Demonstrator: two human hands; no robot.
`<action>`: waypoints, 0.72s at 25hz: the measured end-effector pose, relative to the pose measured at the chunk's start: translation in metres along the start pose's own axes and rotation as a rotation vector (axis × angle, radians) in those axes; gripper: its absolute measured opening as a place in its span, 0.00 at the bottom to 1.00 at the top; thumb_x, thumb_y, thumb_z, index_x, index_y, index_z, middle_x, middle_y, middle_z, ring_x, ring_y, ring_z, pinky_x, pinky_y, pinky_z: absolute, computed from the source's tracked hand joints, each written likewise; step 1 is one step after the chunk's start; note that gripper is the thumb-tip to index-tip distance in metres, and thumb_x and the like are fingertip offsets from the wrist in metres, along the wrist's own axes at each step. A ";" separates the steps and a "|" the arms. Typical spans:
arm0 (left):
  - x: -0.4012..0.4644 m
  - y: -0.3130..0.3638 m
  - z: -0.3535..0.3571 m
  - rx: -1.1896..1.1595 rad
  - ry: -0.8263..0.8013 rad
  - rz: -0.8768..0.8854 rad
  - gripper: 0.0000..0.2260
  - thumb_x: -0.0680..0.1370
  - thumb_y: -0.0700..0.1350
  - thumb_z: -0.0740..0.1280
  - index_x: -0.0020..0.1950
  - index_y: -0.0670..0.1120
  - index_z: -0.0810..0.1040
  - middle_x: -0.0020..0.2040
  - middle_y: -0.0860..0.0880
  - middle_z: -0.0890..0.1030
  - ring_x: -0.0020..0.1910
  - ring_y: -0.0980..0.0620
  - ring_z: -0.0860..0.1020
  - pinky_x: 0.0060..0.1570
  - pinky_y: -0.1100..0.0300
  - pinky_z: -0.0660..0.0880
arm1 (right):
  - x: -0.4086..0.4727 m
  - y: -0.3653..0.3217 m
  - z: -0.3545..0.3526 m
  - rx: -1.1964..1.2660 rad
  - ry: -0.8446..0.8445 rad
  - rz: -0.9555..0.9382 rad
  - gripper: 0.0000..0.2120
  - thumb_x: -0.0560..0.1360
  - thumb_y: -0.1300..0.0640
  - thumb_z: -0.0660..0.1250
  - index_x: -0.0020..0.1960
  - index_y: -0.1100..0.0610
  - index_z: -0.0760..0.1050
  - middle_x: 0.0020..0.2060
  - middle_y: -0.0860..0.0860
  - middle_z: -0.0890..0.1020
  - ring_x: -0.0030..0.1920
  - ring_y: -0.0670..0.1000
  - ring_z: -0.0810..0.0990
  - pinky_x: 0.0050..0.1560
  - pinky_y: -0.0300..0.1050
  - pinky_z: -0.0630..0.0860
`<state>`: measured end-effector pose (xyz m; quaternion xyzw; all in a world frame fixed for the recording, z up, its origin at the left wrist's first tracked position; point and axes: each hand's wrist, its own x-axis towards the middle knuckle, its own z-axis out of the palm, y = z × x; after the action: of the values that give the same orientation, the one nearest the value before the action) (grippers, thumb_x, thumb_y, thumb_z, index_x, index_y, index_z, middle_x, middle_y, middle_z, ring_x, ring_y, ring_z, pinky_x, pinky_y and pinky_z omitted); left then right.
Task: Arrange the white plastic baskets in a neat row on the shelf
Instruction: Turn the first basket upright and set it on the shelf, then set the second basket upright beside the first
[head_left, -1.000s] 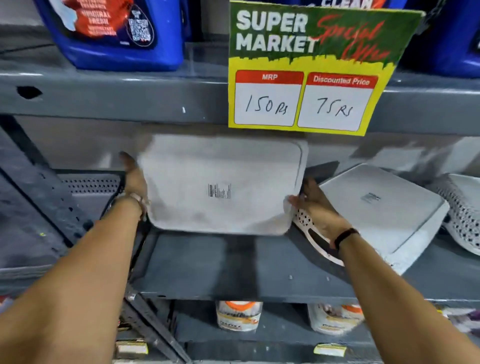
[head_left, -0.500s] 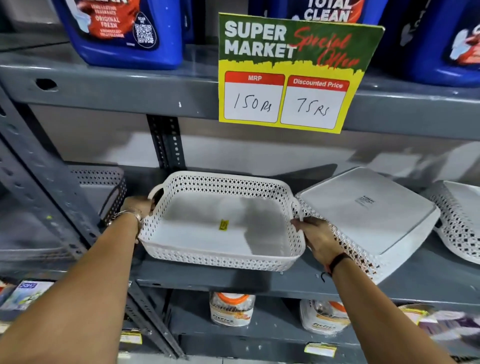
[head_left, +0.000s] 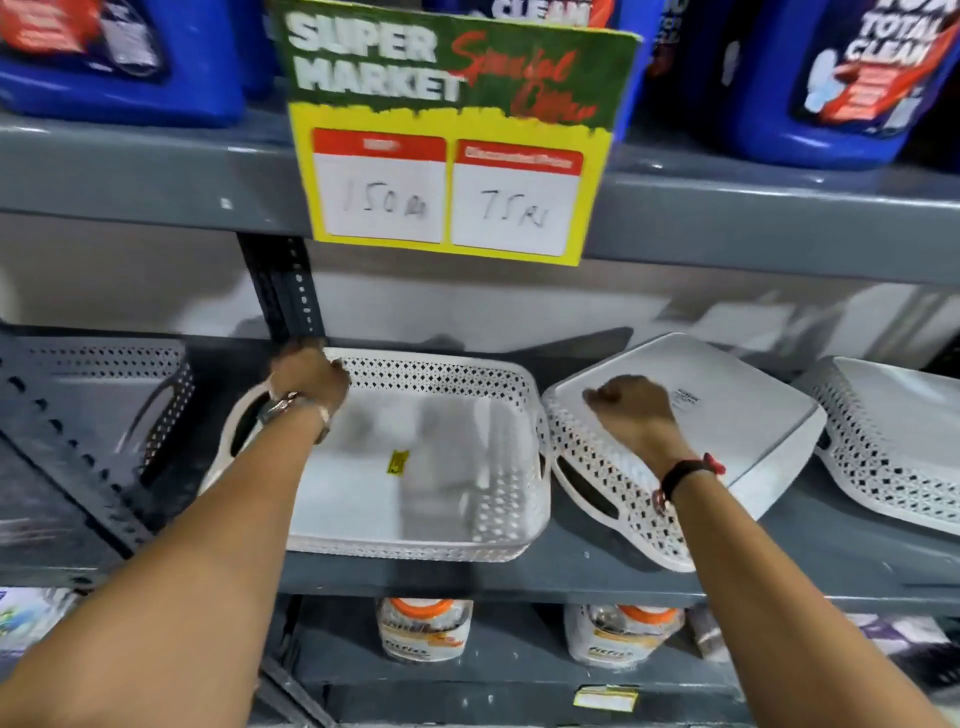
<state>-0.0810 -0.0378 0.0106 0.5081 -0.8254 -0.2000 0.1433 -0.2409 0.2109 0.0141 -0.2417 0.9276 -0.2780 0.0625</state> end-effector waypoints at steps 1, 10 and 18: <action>-0.007 0.030 0.008 -0.065 -0.046 0.102 0.13 0.79 0.40 0.58 0.58 0.35 0.75 0.62 0.32 0.75 0.62 0.37 0.74 0.60 0.50 0.72 | 0.012 0.012 -0.017 -0.029 0.071 -0.037 0.18 0.76 0.54 0.59 0.32 0.62 0.73 0.39 0.62 0.81 0.44 0.59 0.78 0.42 0.43 0.64; -0.089 0.198 0.099 -0.198 -0.775 -0.143 0.27 0.80 0.54 0.54 0.33 0.35 0.73 0.25 0.39 0.78 0.25 0.46 0.77 0.24 0.63 0.77 | 0.127 0.215 -0.093 -0.011 0.059 0.068 0.16 0.79 0.61 0.51 0.60 0.68 0.71 0.61 0.69 0.73 0.60 0.66 0.74 0.61 0.57 0.70; -0.116 0.192 0.153 -0.618 -0.688 -0.427 0.55 0.61 0.77 0.38 0.74 0.38 0.59 0.73 0.34 0.63 0.71 0.38 0.65 0.73 0.43 0.61 | 0.159 0.249 -0.090 0.225 -0.226 0.196 0.30 0.78 0.43 0.49 0.69 0.64 0.65 0.68 0.62 0.70 0.70 0.61 0.65 0.70 0.50 0.62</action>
<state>-0.2469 0.1716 -0.0361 0.5042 -0.6049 -0.6152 -0.0371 -0.5053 0.3595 -0.0433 -0.1711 0.8969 -0.3435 0.2198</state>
